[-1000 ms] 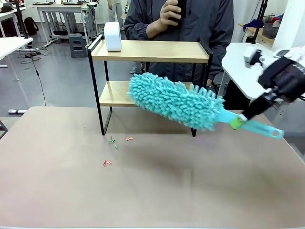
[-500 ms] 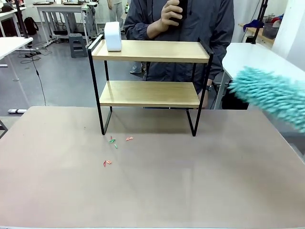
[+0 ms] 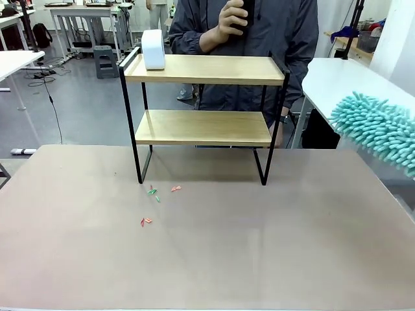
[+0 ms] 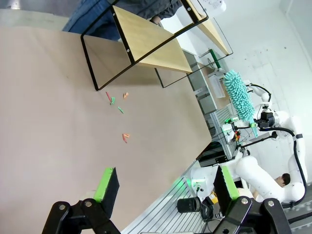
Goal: Clean the shelf.
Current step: Clean the remaining tier of the Shelf with the Duster once objects are removed, then hand the Duster back to the human.
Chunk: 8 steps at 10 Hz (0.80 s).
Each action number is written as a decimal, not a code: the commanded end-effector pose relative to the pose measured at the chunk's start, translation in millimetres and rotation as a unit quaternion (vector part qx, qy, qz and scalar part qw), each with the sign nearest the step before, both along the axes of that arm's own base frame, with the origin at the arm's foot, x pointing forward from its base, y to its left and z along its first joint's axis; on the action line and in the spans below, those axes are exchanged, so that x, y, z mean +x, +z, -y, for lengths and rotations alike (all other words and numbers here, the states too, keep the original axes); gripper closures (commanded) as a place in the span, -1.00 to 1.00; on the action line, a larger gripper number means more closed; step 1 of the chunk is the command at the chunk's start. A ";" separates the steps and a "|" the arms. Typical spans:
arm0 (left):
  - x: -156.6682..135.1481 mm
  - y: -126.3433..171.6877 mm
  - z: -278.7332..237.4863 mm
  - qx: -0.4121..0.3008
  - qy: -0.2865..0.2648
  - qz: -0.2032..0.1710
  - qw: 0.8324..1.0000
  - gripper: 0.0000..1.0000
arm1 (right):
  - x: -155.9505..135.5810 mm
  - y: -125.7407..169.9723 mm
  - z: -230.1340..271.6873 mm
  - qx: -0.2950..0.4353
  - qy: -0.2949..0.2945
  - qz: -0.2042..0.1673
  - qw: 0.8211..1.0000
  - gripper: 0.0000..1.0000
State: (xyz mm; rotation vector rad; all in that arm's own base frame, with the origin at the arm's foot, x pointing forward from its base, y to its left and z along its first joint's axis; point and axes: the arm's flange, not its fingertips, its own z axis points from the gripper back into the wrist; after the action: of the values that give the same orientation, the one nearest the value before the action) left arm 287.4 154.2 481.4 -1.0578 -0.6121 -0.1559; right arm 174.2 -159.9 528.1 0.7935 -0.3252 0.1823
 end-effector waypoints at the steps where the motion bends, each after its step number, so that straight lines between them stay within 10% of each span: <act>1: 0.7 1.3 1.0 -0.007 -0.001 0.011 1.000 -1.00 | -0.2 5.4 3.8 -0.002 0.015 0.008 1.000 0.75; 8: 0.7 1.3 1.0 -0.007 -0.001 0.011 1.000 -1.00 | -0.2 5.4 3.8 -0.002 0.015 0.008 1.000 0.75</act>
State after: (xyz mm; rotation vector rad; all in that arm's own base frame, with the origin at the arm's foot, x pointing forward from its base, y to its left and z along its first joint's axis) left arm 287.4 154.2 481.4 -1.0578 -0.6121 -0.1560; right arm 174.8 -158.9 530.2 0.7962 -0.3227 0.1993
